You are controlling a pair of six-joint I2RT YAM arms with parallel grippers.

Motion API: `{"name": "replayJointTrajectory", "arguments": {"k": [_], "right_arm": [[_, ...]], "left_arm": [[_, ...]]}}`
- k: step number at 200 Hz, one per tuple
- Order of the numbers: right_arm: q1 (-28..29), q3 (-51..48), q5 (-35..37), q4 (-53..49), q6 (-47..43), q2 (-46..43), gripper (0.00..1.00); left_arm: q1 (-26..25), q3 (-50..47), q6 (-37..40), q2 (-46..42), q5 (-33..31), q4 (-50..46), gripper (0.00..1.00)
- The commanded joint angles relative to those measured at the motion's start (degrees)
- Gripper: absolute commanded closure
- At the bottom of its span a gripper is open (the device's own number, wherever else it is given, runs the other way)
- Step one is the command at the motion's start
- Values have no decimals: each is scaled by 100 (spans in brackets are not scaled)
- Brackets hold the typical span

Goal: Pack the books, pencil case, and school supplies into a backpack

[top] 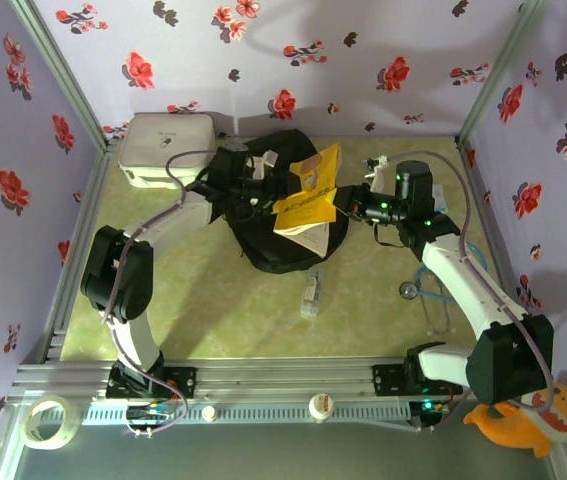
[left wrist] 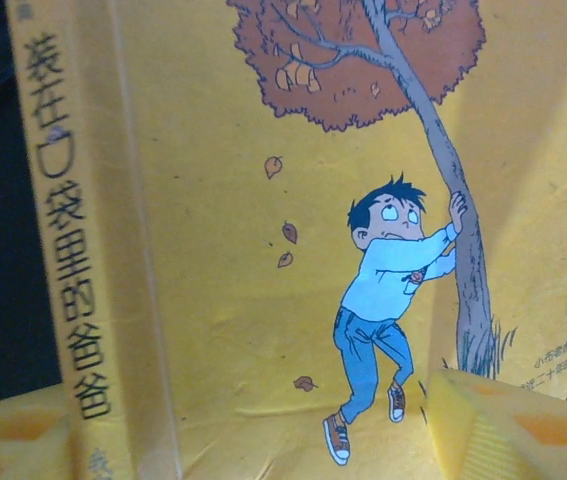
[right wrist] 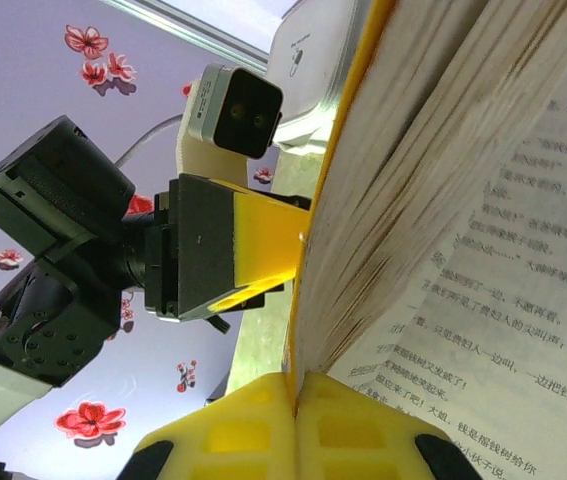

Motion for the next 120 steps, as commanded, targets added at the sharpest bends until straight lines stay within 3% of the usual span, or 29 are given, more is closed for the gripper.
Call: {"name": "replayJointTrajectory", "arguments": {"k": [1,55,95,120], "right_arm": [[19,27,93,-346,-431,-161,100],[-74,-22,508,-856,-644,-150,100],[-94,12,579,-894,-596,2,100],[-107,11,646,-887,-534,38,93]], "left_arm": [[-20,144,129,-362,130,141,33],[-26,168,346,-557,14,-41,54],[-11,143,444,-687,-140,-59,76],[30,139,449,-714,-250,-116,87]]}}
